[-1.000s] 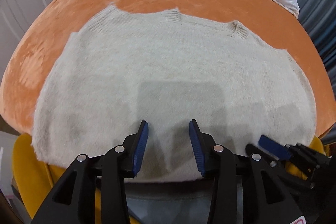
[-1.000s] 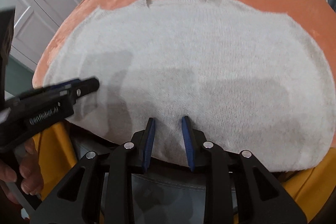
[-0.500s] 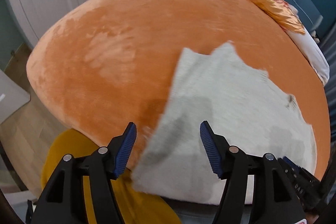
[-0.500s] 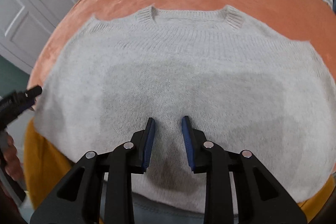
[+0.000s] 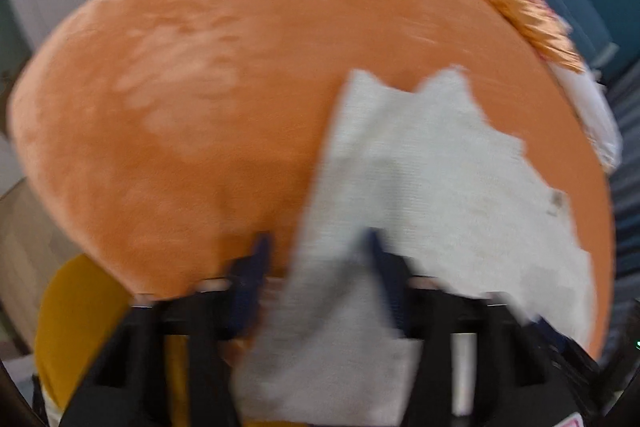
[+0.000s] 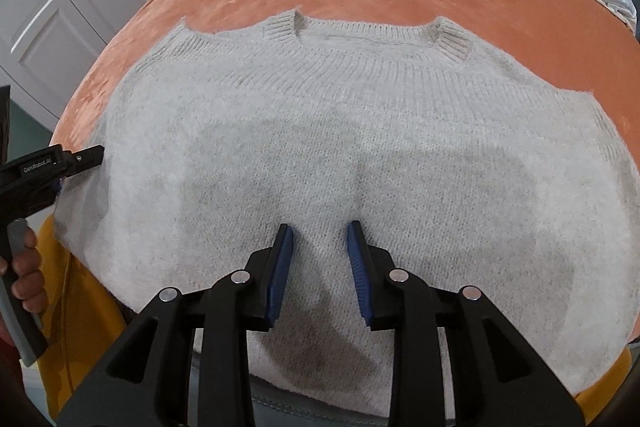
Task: Fold small clothes
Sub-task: 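Grasp the sweater side with the left tool and fold it inward, then fold the other sweater side inward with the right tool while the left tool holds its fold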
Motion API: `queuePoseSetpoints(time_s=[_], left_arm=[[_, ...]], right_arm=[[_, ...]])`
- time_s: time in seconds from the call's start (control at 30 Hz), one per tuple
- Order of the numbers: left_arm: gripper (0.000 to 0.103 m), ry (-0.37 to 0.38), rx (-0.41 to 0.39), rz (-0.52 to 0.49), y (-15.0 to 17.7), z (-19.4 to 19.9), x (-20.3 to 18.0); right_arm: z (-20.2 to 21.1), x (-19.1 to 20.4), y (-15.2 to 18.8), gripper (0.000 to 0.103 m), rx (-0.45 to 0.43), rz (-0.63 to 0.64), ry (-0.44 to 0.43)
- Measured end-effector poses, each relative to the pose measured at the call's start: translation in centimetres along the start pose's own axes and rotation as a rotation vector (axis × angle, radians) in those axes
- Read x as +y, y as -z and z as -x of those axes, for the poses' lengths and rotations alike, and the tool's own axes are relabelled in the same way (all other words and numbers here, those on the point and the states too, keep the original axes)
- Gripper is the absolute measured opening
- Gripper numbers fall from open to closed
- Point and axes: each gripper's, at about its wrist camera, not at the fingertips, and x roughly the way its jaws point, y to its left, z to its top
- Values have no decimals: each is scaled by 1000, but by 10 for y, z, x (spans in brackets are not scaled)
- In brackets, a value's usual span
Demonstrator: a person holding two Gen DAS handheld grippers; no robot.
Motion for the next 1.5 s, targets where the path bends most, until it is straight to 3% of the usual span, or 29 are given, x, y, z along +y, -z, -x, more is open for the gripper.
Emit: queuePoseSetpoints(time_s=[0.07, 0.13, 0.27, 0.37, 0.5, 0.7, 0.87, 1.0, 1.07, 1.17, 1.33, 1.43, 1.5], left_arm=[[12, -9, -11, -22, 0, 7, -8], [11, 2, -33, -54, 0, 18, -22], [10, 98, -70, -108, 6, 47, -55], [9, 163, -106, -215, 19, 73, -103], [9, 245, -107, -357, 47, 88, -171], [9, 334, -26, -554, 98, 70, -264], [9, 317, 87, -665, 146, 20, -316], [9, 243, 164, -705, 171, -23, -325], [10, 239, 155, -703, 173, -26, -324], [23, 241, 128, -697, 173, -13, -324], [56, 275, 90, -661, 168, 20, -300], [64, 264, 78, -627, 165, 38, -272], [64, 242, 65, -591, 164, 46, -252]], right_arm=[[0, 0, 1, 28, -7, -1, -10], [2, -3, 2, 28, -15, -5, -22], [16, -12, 6, 33, -40, -70, -88], [34, -25, 15, 38, -66, -134, -163], [60, -50, 30, 38, -104, -183, -179], [100, -117, 68, 39, -155, -320, -141], [118, -166, 102, 39, -166, -437, -95], [122, -192, 118, 41, -174, -529, -137], [123, -196, 115, 41, -182, -540, -153], [124, -198, 104, 51, -199, -545, -205], [117, -197, 76, 61, -207, -579, -347], [104, -186, 57, 67, -188, -570, -409], [93, -178, 47, 70, -152, -551, -401]])
